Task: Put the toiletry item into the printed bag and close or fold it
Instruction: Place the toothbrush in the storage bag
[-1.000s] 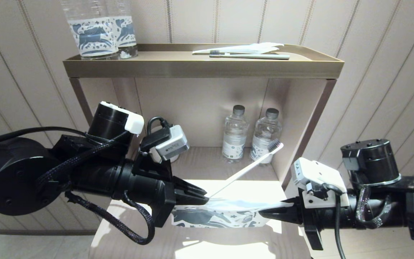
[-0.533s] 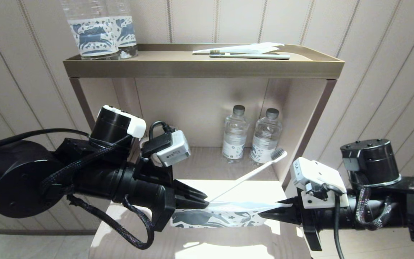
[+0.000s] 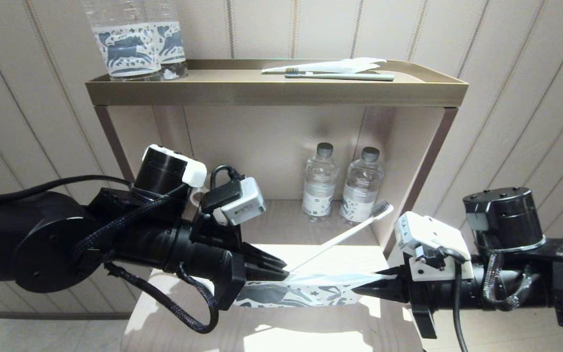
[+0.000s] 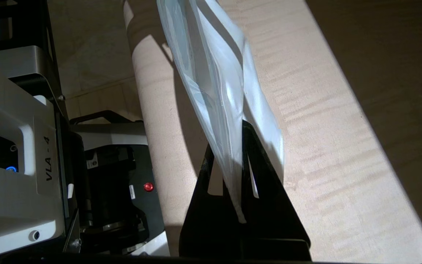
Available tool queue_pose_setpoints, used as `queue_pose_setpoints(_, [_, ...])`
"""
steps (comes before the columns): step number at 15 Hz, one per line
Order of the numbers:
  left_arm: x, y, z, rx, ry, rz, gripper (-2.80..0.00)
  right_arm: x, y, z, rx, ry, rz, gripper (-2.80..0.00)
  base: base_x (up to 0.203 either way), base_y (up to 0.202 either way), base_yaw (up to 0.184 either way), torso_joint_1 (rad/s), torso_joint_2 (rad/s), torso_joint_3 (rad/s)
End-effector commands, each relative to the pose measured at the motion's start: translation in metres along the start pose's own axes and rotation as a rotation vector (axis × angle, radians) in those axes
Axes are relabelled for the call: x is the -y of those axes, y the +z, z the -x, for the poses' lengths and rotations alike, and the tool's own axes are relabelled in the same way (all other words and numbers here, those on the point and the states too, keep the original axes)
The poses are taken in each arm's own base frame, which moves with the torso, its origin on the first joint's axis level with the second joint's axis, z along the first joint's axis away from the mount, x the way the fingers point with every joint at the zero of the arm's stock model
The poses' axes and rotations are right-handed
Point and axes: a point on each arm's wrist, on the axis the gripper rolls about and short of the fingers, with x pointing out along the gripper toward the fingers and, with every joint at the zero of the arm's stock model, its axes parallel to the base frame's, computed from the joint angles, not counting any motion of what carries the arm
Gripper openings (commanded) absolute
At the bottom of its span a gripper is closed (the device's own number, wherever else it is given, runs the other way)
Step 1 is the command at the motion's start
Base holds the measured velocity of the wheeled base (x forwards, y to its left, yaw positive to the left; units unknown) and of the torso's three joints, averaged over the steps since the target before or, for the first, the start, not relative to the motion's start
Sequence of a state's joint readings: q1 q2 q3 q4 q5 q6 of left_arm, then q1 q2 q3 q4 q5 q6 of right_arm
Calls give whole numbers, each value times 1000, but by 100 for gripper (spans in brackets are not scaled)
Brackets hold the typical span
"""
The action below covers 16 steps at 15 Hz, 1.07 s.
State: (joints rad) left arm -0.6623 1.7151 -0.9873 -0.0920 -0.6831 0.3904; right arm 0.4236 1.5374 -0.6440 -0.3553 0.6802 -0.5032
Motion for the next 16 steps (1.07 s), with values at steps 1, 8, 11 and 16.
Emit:
queue_pose_setpoints(1, [0, 0, 0, 1, -2, 0, -280, 1, 0, 0, 1, 2, 2, -280, 0, 0, 0, 0, 0, 0])
queue_pose_setpoints(8, [9, 8, 4, 22, -7, -27, -280, 4, 8, 0, 26, -13, -18, -280, 0, 0, 0, 0, 0, 0])
queue_pose_setpoints(11, [16, 11, -7, 5, -13, -42, -280, 5, 10, 1, 40, -20, -7, -280, 0, 0, 0, 0, 0, 0])
queue_pose_setpoints(16, [16, 24, -11, 22, -3, -41, -280, 3, 11, 1, 42, -20, -3, -280, 0, 0, 0, 0, 0, 0])
